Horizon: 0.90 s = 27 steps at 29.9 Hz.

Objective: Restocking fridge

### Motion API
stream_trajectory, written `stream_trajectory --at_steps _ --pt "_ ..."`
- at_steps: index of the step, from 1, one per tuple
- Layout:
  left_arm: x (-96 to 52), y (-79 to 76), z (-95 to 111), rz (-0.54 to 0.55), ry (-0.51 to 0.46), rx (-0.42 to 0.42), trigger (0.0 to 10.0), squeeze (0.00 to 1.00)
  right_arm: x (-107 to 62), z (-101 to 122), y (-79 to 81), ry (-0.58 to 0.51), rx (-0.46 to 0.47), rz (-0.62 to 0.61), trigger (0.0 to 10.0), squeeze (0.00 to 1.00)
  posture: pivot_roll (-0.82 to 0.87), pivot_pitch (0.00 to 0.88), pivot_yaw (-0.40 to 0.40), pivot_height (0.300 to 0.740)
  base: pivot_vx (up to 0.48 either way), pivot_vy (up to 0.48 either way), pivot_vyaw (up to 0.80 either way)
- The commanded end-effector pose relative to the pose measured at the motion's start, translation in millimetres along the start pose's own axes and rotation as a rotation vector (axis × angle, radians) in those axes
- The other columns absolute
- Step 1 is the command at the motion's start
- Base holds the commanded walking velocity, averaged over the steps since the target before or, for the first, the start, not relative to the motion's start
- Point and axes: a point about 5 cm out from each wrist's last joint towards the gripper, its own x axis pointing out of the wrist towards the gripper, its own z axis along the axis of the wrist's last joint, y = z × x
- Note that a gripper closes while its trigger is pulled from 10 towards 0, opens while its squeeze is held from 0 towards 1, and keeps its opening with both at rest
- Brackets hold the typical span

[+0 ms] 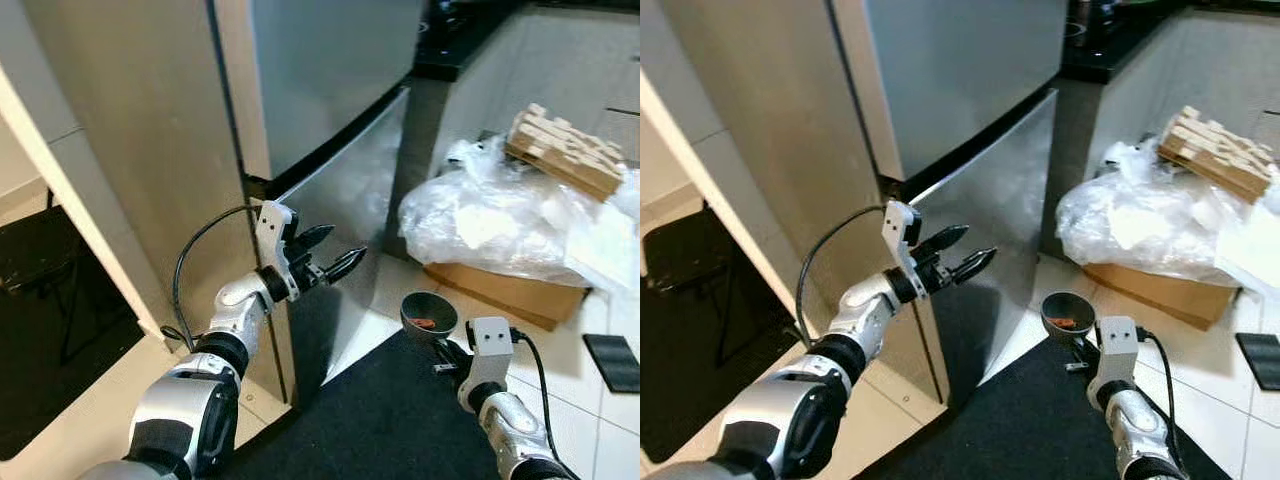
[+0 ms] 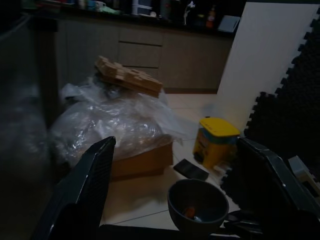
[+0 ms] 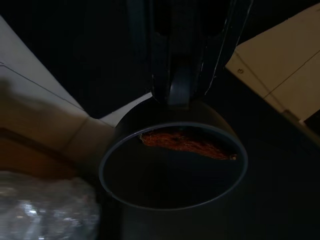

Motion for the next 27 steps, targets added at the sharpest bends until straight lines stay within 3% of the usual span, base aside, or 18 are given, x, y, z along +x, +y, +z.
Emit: stream_trajectory --at_steps 1,7,10,11,13,15,16,18,20,21,24,27 --pt "-4.1 4.4 2 0.053 -0.017 0.029 10.0 0.0 0.7 3 1.3 -0.025 0.002 0.001 10.0 0.0 -0.14 0.0 0.074 0.74 0.0 0.0 0.0" --pt "-14.8 12.1 4 0.113 -0.048 0.021 10.0 0.0 -0.2 1 1.1 -0.02 0.003 0.0 10.0 0.0 -0.14 0.0 0.073 0.74 0.0 0.0 0.0" --pt "-34.4 17.8 -8 0.141 0.048 0.047 10.0 0.0 -0.2 1 1.6 -0.017 0.003 0.001 10.0 0.0 -0.13 0.0 0.071 0.74 0.0 0.0 0.0" --pt "-34.4 17.8 -8 0.141 0.048 0.047 10.0 0.0 -0.2 1 1.6 -0.017 0.003 0.001 10.0 0.0 -0.13 0.0 0.071 0.74 0.0 0.0 0.0" --pt "-49.3 23.8 -17 0.185 0.149 0.087 10.0 0.0 0.6 1 2.3 -0.016 0.004 0.002 10.0 0.0 -0.13 0.0 0.07 0.74 0.0 0.0 0.0" --pt "-53.8 26.1 -19 0.204 0.18 0.105 10.0 0.0 0.9 1 2.6 -0.016 0.005 0.002 10.0 0.0 -0.13 0.0 0.07 0.74 0.0 0.0 0.0" --pt "-62.6 35.7 -17 0.293 0.203 0.137 10.0 0.0 1.3 1 3.2 -0.016 0.005 0.004 10.0 0.0 -0.12 0.0 0.068 0.74 0.0 0.0 0.0" --pt "-67.4 42.1 -12 0.346 0.213 0.184 10.0 0.0 1.5 2 3.4 -0.016 0.006 0.004 10.0 0.0 -0.12 0.0 0.067 0.74 0.0 0.0 0.0" --pt "-68.6 45.2 -8 0.375 0.202 0.2 10.0 0.0 1.7 2 3.5 -0.017 0.006 0.005 10.0 0.0 -0.12 0.0 0.067 0.74 0.0 0.0 0.0" --pt "-69.8 51.4 0 0.443 0.163 0.224 10.0 0.0 1.9 2 3.4 -0.017 0.006 0.005 10.0 0.0 -0.12 0.0 0.067 0.74 0.0 0.0 0.0" --pt "-69.4 53.9 5 0.471 0.132 0.221 10.0 0.0 2.2 3 3.5 -0.018 0.006 0.006 10.0 0.0 -0.12 0.0 0.067 0.74 0.0 0.0 0.0" --pt "-61.1 56.0 18 0.514 0.04 0.211 10.0 0.0 2.3 3 3.4 -0.023 0.005 0.005 10.0 0.0 -0.12 0.0 0.069 0.74 0.0 0.0 0.0"
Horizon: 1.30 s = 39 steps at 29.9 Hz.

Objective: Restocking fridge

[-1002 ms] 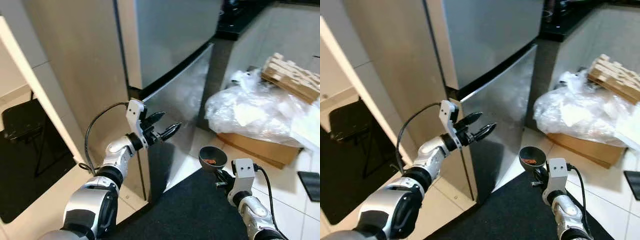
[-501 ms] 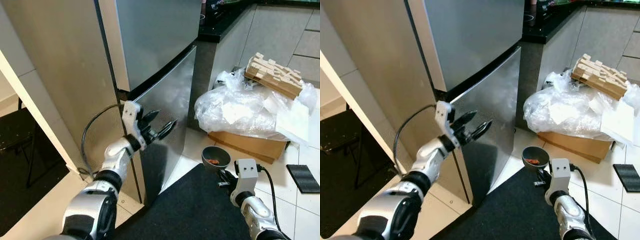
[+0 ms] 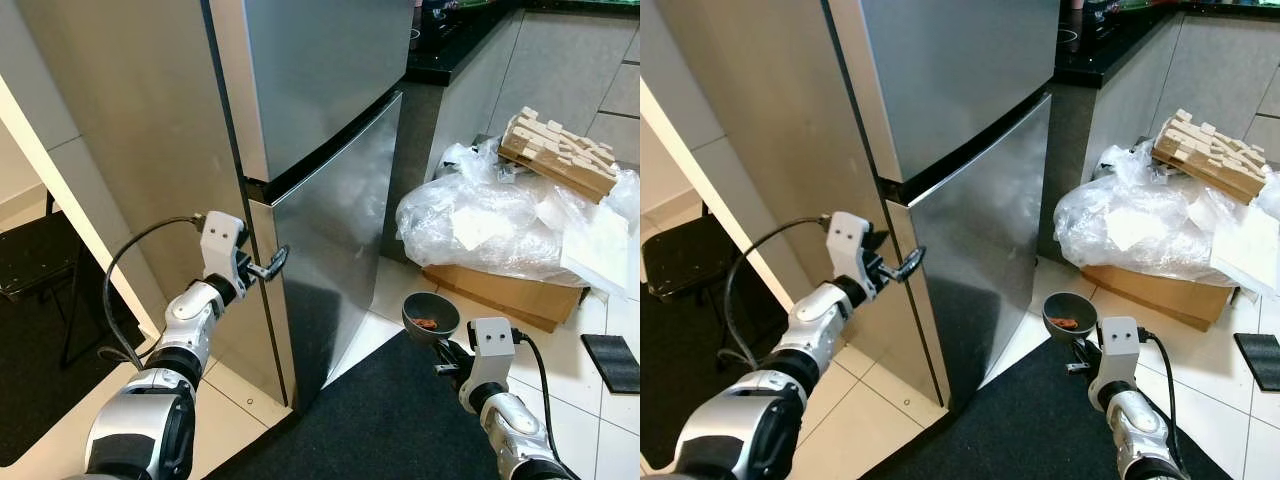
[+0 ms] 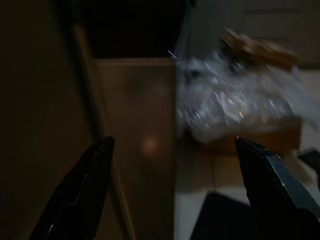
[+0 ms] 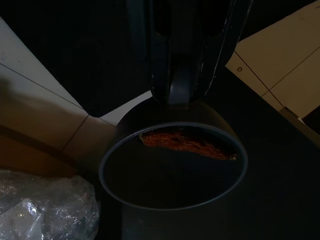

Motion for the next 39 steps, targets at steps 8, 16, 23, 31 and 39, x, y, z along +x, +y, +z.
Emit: stream_trajectory --at_steps 8,16,23,31,39 --pt "15.1 -3.7 17 0.019 -0.078 -0.07 10.0 0.06 0.9 4 0.5 -0.03 -0.001 -0.001 10.0 0.0 -0.13 0.0 0.071 0.74 0.0 0.0 0.0" --pt "25.1 -0.7 28 0.054 -0.087 -0.113 10.0 1.0 -2.1 3 -1.3 -0.034 -0.007 -0.001 10.0 0.0 -0.14 0.0 0.077 0.74 0.0 0.0 0.0" --pt "26.8 4.6 33 0.099 -0.076 -0.082 10.0 0.0 -4.7 0 -1.6 -0.032 -0.009 0.001 10.0 0.0 -0.15 0.006 0.081 0.74 0.0 0.0 0.0" --pt "20.9 14.4 25 0.168 -0.008 -0.079 10.0 0.0 -7.7 -2 -2.7 -0.033 -0.009 -0.005 10.0 0.0 -0.16 0.019 0.085 0.74 0.0 0.0 0.0" --pt "16.9 17.7 19 0.192 0.025 -0.093 10.0 0.0 -8.6 -2 -3.6 -0.035 -0.009 -0.008 10.0 0.0 -0.16 0.021 0.088 0.74 0.0 0.0 0.0"
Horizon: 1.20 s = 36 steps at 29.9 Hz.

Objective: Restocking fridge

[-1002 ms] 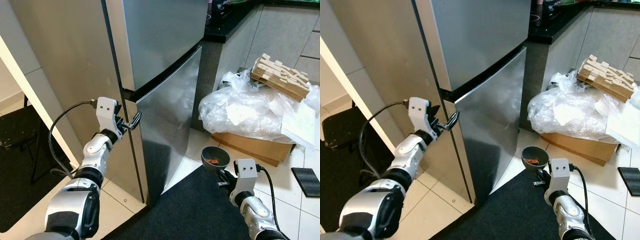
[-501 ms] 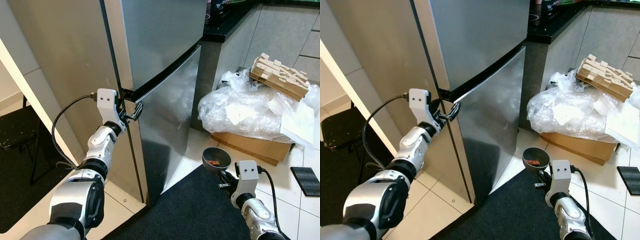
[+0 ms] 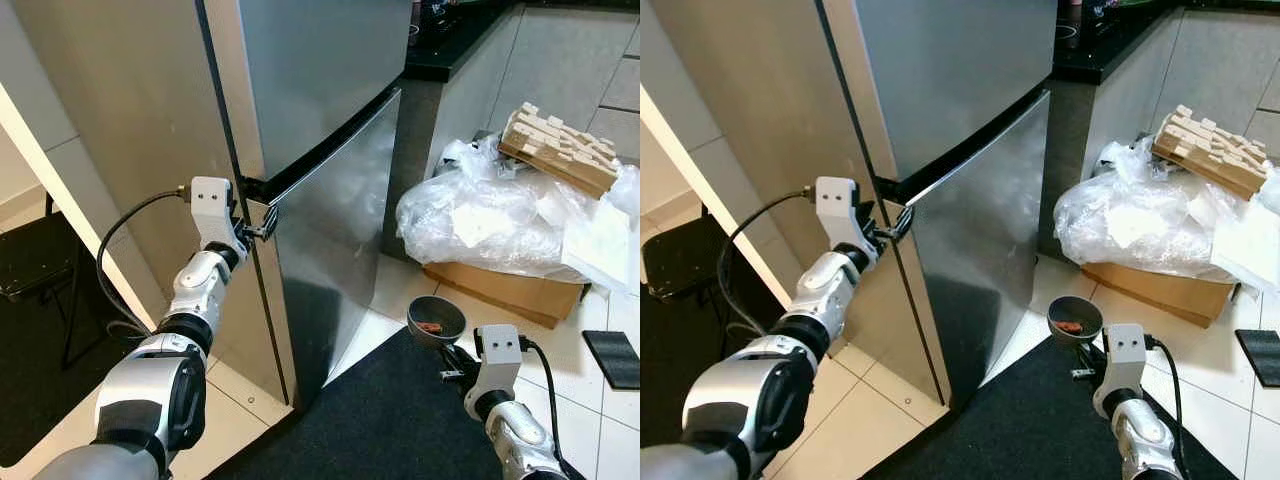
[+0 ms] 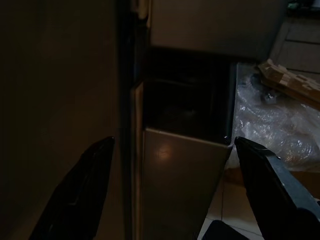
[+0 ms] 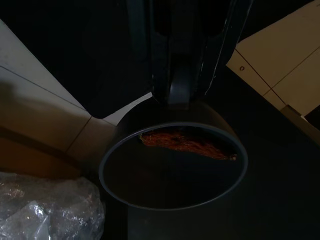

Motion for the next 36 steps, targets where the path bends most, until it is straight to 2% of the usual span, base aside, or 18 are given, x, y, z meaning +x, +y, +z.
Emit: stream_trajectory --at_steps 1,4,12,18,25,29,36 --pt "-8.3 14.2 -7 0.044 0.044 -0.002 10.0 0.0 -0.5 2 0.1 -0.018 -0.007 0.004 10.0 0.0 -0.16 0.021 0.088 0.74 0.0 0.0 0.0" --pt "-11.4 16.9 -12 0.055 0.063 -0.056 10.0 0.0 -1.5 3 -1.5 -0.021 -0.009 0.0 10.0 0.0 -0.17 0.025 0.087 0.74 0.0 0.0 0.0" --pt "-11.6 11.8 -20 0.036 0.113 -0.071 10.0 0.0 -4.0 4 -4.6 -0.029 -0.02 0.0 10.0 0.0 -0.19 0.046 0.081 0.74 0.0 0.0 0.0" --pt "-8.7 7.5 -19 0.023 0.107 -0.089 10.0 0.0 -7.1 4 -8.0 -0.034 -0.028 -0.004 10.0 0.0 -0.2 0.053 0.082 0.74 0.0 0.0 0.0" --pt "-0.9 -4.4 -12 -0.058 0.08 -0.132 10.0 0.0 -9.1 6 -10.2 -0.043 -0.033 -0.01 10.0 0.0 -0.21 0.066 0.084 0.74 0.0 0.0 0.0" --pt "0.4 -7.5 -12 -0.08 0.082 -0.132 10.0 0.0 -9.6 6 -10.1 -0.047 -0.034 -0.011 10.0 0.0 -0.22 0.068 0.086 0.74 0.0 0.0 0.0" --pt "5.8 -22.8 -11 -0.172 0.097 -0.115 10.0 0.0 -11.8 7 -10.9 -0.057 -0.037 -0.013 10.0 0.0 -0.23 0.077 0.091 0.74 0.0 0.0 0.0"
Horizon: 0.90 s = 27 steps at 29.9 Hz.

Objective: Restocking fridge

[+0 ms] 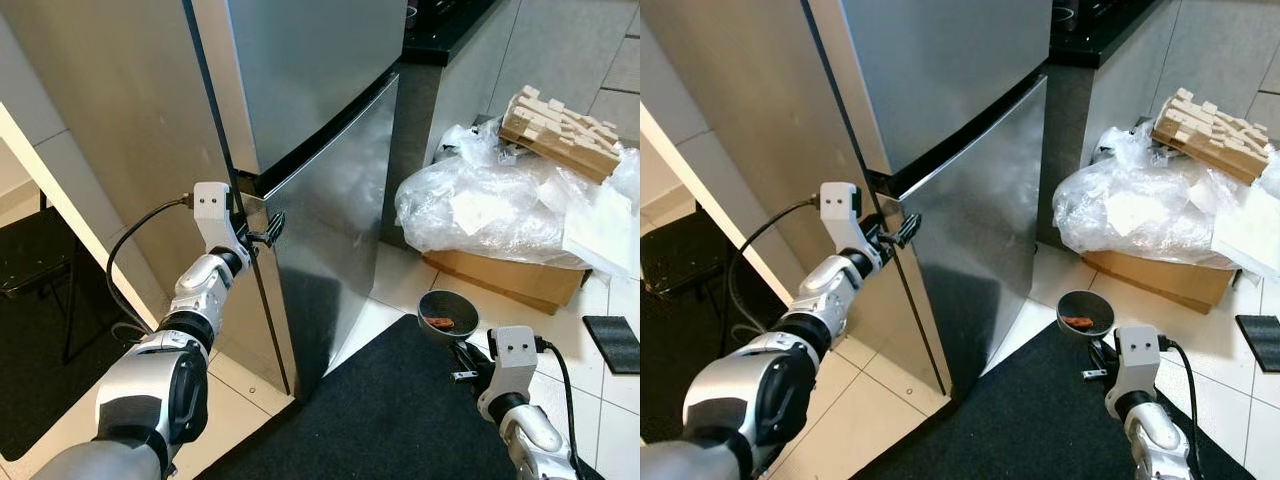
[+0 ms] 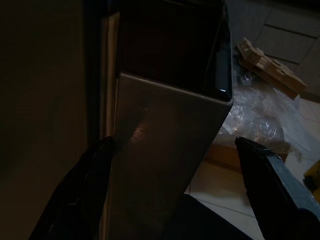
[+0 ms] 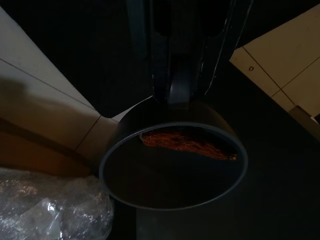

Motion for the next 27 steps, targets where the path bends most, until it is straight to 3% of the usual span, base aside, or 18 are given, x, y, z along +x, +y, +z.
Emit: stream_trajectory --at_steps 1,16,27 --pt "5.2 -13.2 -5 -0.076 0.037 0.007 10.0 0.0 0.1 3 -0.2 -0.012 0.007 -0.002 10.0 0.0 -0.23 0.077 0.091 0.74 0.0 0.0 0.0" --pt "10.7 -49.3 -17 -0.344 0.081 -0.024 10.0 0.0 -0.9 6 -1.6 -0.027 0.004 -0.009 10.0 0.0 -0.23 0.079 0.098 0.74 0.0 0.0 0.0" --pt "10.7 -67.9 -25 -0.473 0.093 -0.065 10.0 0.0 -0.2 10 -3.0 -0.038 0.004 -0.017 10.0 0.0 -0.23 0.079 0.1 0.74 0.0 0.0 0.0"
